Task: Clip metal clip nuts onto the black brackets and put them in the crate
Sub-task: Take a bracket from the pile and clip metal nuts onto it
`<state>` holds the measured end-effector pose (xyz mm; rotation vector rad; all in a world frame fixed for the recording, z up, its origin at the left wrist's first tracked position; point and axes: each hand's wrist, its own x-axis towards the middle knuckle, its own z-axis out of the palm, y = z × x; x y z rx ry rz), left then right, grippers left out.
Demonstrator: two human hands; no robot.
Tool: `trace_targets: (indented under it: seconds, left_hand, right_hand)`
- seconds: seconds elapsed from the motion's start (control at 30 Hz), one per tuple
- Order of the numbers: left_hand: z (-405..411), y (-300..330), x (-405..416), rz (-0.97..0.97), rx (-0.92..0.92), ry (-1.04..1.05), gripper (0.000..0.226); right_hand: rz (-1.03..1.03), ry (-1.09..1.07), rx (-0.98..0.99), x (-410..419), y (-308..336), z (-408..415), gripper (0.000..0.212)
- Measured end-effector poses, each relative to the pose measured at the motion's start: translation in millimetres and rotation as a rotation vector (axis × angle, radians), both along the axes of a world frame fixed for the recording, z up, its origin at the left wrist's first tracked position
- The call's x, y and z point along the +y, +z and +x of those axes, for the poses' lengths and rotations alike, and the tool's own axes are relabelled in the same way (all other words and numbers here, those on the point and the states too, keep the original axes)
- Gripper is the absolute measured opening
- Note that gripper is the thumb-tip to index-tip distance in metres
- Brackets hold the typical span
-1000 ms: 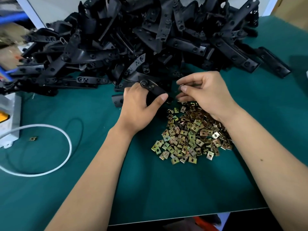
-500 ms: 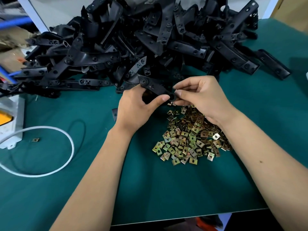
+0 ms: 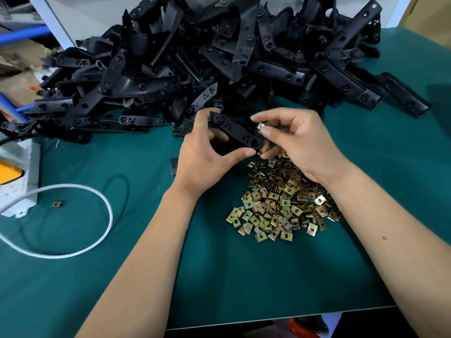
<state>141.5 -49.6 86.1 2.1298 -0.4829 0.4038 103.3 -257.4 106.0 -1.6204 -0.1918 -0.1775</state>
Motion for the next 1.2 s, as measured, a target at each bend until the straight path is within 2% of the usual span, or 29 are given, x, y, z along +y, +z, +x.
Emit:
trace_targets:
  seconds: [0.3,0.53,0.8,1.2]
  left_hand:
    - [10.6,1.6,3.6,0.083,-0.027,0.019,0.096]
    - [8.7,1.3,4.7,0.066,-0.025,0.002,0.098]
    - [5.4,1.4,0.7,0.051,-0.037,-0.053,0.098]
    - [7.3,-0.7,0.2,0.050,0.006,-0.087,0.090]
  right_hand:
    - [0.047,-0.065,0.040,-1.4,-1.3,-0.2,0.026]
    - [0.058,-0.066,0.067,-0.2,-0.8,-0.6,0.025]
    - [0.076,-0.039,0.095,-0.1,1.1,-0.8,0.005]
    - [0.091,-0.110,0.107,11.0,-1.7,-0.7,0.007]
